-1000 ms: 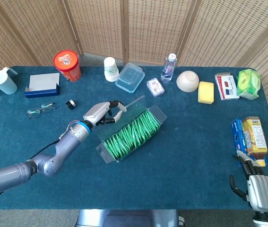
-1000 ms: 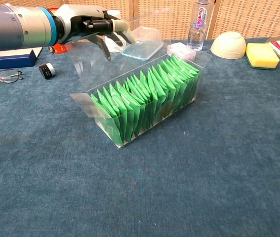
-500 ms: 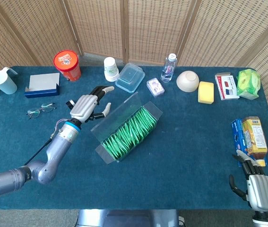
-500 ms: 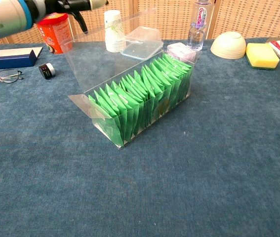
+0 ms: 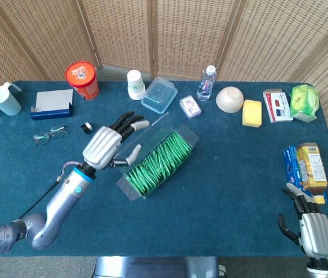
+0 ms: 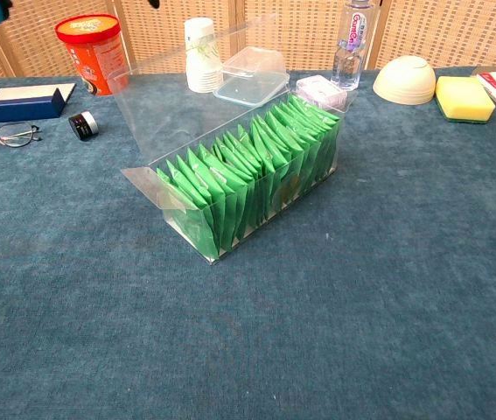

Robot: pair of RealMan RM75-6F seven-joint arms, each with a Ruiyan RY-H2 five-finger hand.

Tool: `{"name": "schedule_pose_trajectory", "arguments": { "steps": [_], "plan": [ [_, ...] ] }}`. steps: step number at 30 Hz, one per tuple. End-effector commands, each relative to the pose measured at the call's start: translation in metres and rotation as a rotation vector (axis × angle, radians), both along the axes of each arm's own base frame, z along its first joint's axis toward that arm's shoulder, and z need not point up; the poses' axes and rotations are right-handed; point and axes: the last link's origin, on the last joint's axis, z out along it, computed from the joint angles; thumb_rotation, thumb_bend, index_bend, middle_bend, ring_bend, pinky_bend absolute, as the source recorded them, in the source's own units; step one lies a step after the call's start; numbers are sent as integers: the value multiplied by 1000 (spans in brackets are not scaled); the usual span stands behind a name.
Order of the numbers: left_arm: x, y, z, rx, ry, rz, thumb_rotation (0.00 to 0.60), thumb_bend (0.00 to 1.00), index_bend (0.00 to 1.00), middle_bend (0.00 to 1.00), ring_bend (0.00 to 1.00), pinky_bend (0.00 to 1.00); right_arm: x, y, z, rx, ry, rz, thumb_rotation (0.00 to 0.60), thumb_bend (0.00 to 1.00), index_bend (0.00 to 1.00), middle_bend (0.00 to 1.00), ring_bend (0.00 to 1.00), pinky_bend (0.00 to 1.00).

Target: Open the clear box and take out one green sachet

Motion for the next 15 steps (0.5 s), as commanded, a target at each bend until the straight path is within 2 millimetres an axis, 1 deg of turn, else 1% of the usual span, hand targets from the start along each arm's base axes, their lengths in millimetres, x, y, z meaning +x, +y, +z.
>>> {"name": "schedule_pose_trajectory", "arguments": {
  "steps": [1, 5, 7, 11, 15],
  "plan": [
    [4, -27, 0, -30, 37, -77, 188, 453, 174, 149, 63, 371, 1, 0, 0, -2, -2, 2, 600, 475, 183, 173, 181, 236],
    [8, -44, -9, -111, 84, -133, 190, 447, 179, 157, 63, 371, -1, 1, 1, -5, -4, -4, 600, 475, 183, 173, 181, 236],
    [7, -48, -13, -134, 115, -147, 188, 447, 179, 158, 63, 371, -2, 1, 1, -6, -5, -7, 600, 475, 183, 173, 181, 236],
    [3, -49, -20, -156, 183, -145, 191, 446, 179, 161, 65, 371, -4, 2, 1, -5, -8, -8, 600, 474, 183, 173, 181, 236],
    [-12, -47, -31, -182, 264, -111, 189, 447, 179, 163, 67, 371, -5, 2, 1, -5, -10, -10, 600, 474, 183, 173, 181, 236]
  ]
}}
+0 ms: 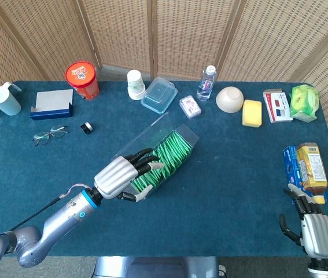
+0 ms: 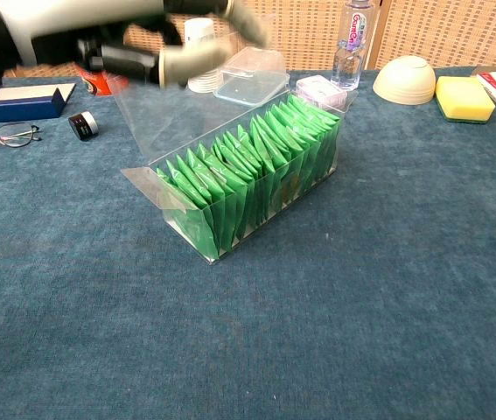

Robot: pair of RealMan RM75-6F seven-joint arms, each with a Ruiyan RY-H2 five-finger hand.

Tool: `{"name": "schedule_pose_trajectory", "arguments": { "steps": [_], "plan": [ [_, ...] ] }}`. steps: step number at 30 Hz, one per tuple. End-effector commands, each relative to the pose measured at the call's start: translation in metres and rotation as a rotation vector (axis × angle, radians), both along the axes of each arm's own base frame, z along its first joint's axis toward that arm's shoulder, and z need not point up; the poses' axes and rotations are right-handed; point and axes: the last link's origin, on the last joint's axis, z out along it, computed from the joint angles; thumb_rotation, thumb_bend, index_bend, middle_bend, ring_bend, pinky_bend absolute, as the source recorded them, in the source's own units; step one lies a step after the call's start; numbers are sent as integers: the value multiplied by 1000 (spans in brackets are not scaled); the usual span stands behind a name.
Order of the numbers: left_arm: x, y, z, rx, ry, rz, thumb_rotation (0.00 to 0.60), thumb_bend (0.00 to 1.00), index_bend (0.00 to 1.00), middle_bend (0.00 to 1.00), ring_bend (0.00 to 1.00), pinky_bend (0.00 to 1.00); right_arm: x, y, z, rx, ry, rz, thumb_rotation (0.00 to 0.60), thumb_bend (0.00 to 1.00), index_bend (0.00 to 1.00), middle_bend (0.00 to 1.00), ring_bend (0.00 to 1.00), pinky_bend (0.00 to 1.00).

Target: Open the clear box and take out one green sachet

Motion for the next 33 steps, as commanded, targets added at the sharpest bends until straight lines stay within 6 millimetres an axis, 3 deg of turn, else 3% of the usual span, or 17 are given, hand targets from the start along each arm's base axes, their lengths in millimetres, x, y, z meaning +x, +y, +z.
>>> {"name": "schedule_pose_trajectory", "arguments": {
  "steps": [1, 11, 26, 33],
  "plan": [
    [-13, 2, -9, -11, 73, 24, 190, 447, 179, 163, 67, 371, -1, 0, 0, 1, -1, -2, 600, 474, 183, 173, 181, 236],
    [-37, 14, -18, 62, 218, 55, 191, 446, 179, 163, 67, 371, 0, -1, -3, 11, -1, 2, 600, 475, 183, 173, 181, 236],
    [-34, 63, -17, 184, 274, 114, 194, 446, 185, 166, 67, 370, -1, 1, -2, 4, -5, -4, 600, 474, 182, 173, 181, 236],
    [-28, 64, -29, 135, 257, 111, 211, 446, 238, 170, 68, 369, -3, 2, -1, 3, -8, -6, 600, 475, 181, 173, 181, 236]
  ]
}}
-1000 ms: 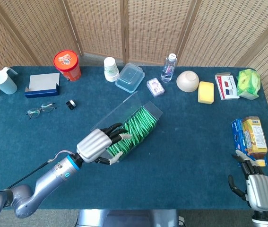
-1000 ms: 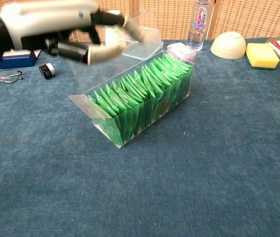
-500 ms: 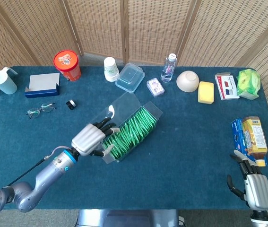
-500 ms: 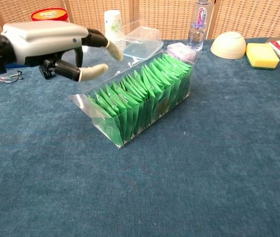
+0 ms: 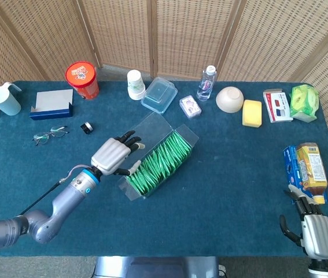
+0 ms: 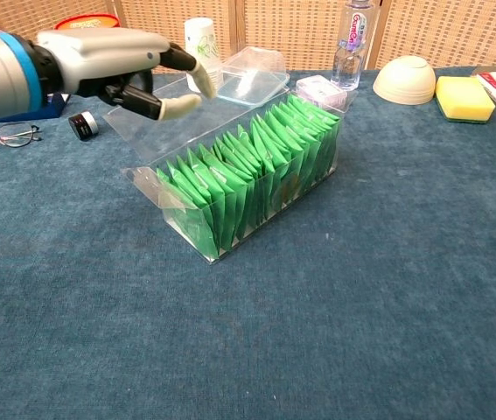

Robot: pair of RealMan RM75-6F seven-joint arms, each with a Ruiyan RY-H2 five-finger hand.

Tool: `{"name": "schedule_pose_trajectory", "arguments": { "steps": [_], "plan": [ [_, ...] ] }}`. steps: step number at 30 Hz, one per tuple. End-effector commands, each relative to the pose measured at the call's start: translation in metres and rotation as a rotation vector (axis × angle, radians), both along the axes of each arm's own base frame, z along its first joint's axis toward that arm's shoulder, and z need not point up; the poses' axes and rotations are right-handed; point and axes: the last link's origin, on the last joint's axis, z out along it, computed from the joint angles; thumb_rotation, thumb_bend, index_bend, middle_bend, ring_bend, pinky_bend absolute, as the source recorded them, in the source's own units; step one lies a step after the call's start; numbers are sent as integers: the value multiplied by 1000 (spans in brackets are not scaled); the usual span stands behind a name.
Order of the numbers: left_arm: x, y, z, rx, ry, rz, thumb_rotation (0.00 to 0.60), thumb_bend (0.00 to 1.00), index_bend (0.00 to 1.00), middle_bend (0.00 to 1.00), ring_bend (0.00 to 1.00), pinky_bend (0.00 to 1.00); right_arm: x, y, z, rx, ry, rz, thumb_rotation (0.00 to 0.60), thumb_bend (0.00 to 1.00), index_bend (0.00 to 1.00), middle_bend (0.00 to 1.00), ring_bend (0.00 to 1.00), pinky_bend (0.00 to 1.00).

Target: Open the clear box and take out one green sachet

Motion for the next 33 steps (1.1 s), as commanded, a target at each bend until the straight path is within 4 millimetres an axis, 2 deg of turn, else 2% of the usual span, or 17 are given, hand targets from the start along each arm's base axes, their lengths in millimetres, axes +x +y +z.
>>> {"name": "schedule_pose_trajectory", "arguments": {
  "steps": [1, 4, 15, 27, 33],
  "plan": [
    [5, -1, -3, 0, -1, -22, 230, 446, 247, 170, 68, 368, 0, 0, 0, -1, -1, 1, 600, 475, 181, 173, 181, 236],
    [14, -3, -6, 12, -3, -60, 289, 447, 264, 170, 68, 366, 0, 1, 1, -4, -3, 2, 600, 475, 181, 173, 181, 236],
    [26, -3, -15, 99, 82, -167, 583, 424, 293, 170, 65, 354, -2, 2, 2, -7, -5, -5, 600, 474, 181, 173, 181, 236],
    [45, -7, -33, 108, 96, -221, 597, 384, 306, 167, 57, 323, -4, 3, 3, -13, -8, -7, 600, 474, 180, 173, 181, 236],
    [48, -5, -44, 119, 119, -237, 598, 382, 364, 167, 57, 322, -5, 4, 4, -16, -9, -14, 600, 475, 180, 173, 181, 236]
  ]
}}
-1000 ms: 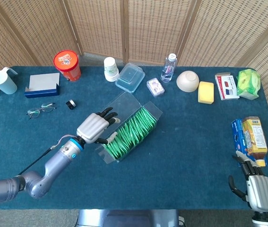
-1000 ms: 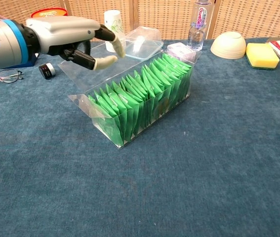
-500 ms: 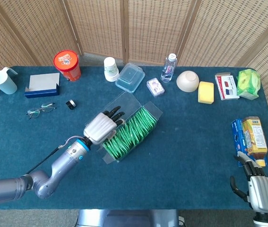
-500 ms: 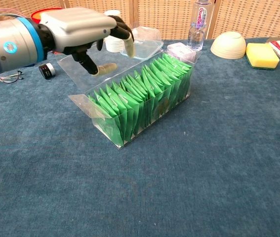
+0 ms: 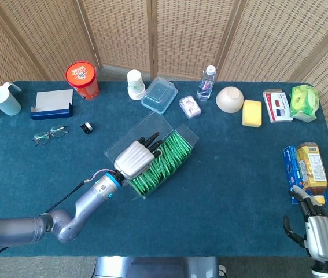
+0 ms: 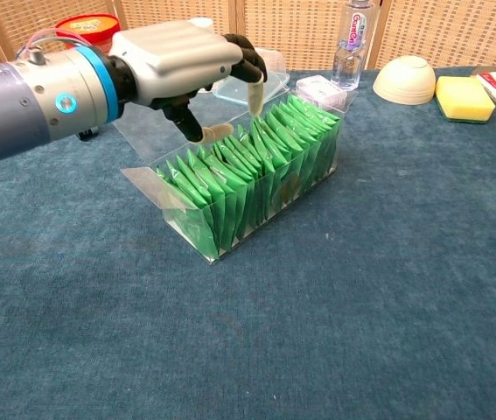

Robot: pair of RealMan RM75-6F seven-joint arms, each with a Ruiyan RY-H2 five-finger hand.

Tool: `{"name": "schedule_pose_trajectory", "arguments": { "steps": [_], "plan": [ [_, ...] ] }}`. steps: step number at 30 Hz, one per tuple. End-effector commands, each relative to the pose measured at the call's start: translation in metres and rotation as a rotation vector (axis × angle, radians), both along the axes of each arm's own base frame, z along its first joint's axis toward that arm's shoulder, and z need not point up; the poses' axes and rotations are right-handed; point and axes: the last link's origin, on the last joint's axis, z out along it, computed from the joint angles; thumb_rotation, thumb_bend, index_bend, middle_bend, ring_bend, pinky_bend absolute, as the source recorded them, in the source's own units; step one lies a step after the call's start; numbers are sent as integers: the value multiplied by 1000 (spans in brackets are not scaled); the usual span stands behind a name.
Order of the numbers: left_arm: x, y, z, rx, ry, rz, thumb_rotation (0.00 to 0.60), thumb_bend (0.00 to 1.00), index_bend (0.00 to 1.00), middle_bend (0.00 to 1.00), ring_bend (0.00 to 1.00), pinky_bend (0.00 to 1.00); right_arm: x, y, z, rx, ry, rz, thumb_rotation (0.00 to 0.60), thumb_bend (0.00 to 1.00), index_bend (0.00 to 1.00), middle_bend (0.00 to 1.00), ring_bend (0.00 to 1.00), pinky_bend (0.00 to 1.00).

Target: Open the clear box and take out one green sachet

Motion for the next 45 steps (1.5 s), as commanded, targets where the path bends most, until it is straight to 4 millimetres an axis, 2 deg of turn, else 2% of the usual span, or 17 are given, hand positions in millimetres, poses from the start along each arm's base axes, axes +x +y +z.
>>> {"name": "schedule_pose_trajectory", "arguments": {
  "steps": [1, 24, 45],
  "plan": [
    [2, 1, -6, 7, 9, -9, 597, 382, 373, 167, 57, 322, -1, 1, 0, 0, -1, -3, 600, 475, 180, 173, 181, 236],
    [8, 22, -32, 20, 57, 36, 599, 374, 359, 167, 53, 322, -6, 6, 3, -8, -12, -18, 600, 475, 172, 173, 181, 236],
    [16, 22, -24, 0, -15, 46, 594, 368, 326, 159, 46, 322, -6, 7, 3, -12, -11, -20, 600, 475, 171, 173, 181, 236]
  ]
}}
